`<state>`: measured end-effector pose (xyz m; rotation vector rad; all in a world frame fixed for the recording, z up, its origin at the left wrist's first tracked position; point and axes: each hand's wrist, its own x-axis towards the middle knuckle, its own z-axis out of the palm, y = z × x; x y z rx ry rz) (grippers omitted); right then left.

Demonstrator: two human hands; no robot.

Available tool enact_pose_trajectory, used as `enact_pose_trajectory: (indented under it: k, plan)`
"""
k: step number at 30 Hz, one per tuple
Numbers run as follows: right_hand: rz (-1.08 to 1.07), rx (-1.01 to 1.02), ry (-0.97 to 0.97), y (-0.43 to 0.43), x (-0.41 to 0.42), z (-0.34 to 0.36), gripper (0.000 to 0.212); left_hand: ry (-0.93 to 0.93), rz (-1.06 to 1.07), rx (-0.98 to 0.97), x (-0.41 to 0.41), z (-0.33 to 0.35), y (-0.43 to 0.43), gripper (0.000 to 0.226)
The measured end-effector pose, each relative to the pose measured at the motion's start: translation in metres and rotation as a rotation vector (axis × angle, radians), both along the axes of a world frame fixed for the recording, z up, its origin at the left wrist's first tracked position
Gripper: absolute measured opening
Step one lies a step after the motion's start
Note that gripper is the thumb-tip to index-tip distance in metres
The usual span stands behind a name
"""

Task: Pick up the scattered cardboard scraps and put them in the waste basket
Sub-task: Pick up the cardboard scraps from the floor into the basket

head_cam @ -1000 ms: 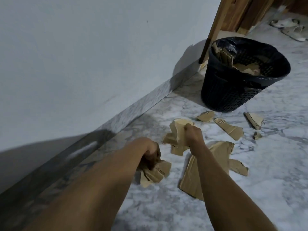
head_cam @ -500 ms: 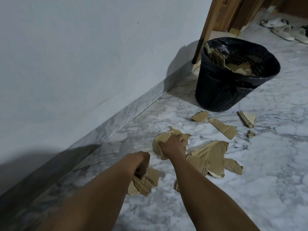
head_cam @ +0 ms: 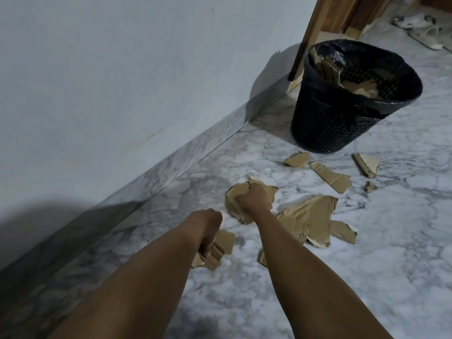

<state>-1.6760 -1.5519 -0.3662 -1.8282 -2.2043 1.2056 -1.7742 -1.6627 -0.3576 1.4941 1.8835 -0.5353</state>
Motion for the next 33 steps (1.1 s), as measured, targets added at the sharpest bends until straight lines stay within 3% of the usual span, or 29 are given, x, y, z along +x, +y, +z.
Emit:
enact_pose_trajectory:
  k: [2, 7, 10, 13, 18, 23, 25, 29, 33]
  plan:
    - [-0.061, -0.006, -0.046, 0.012, 0.005, 0.004, 0.048, 0.003, -0.016, -0.07, -0.001, 0.001, 0.003, 0.033]
    - [-0.116, -0.03, -0.194, 0.031, 0.025, 0.003, 0.059, -0.003, 0.073, -0.187, 0.002, -0.002, 0.003, 0.031]
    - [-0.034, 0.014, -0.254, 0.024, 0.026, -0.003, 0.069, -0.006, 0.054, -0.151, -0.002, 0.002, 0.003, 0.053]
    - [-0.057, -0.004, -0.168, 0.015, 0.019, -0.008, 0.064, -0.023, 0.091, -0.056, -0.008, 0.009, 0.001, 0.054]
    - [-0.089, 0.01, 0.014, 0.006, 0.013, -0.008, 0.05, -0.119, 0.197, -0.065, -0.015, 0.014, -0.004, 0.051]
    - [-0.042, -0.03, 0.02, 0.008, 0.018, -0.011, 0.061, -0.17, 0.195, -0.276, -0.012, 0.026, -0.01, 0.071]
    - [-0.047, -0.042, 0.027, 0.007, 0.018, -0.009, 0.063, -0.077, 0.117, -0.204, 0.003, 0.016, -0.024, 0.079]
    - [-0.072, -0.009, 0.034, 0.001, 0.016, -0.005, 0.06, 0.019, 0.074, 0.091, 0.02, -0.002, -0.047, 0.054]
    - [-0.1, 0.043, 0.136, -0.009, 0.017, 0.0, 0.058, -0.023, 0.169, -0.048, 0.013, -0.001, -0.034, 0.095]
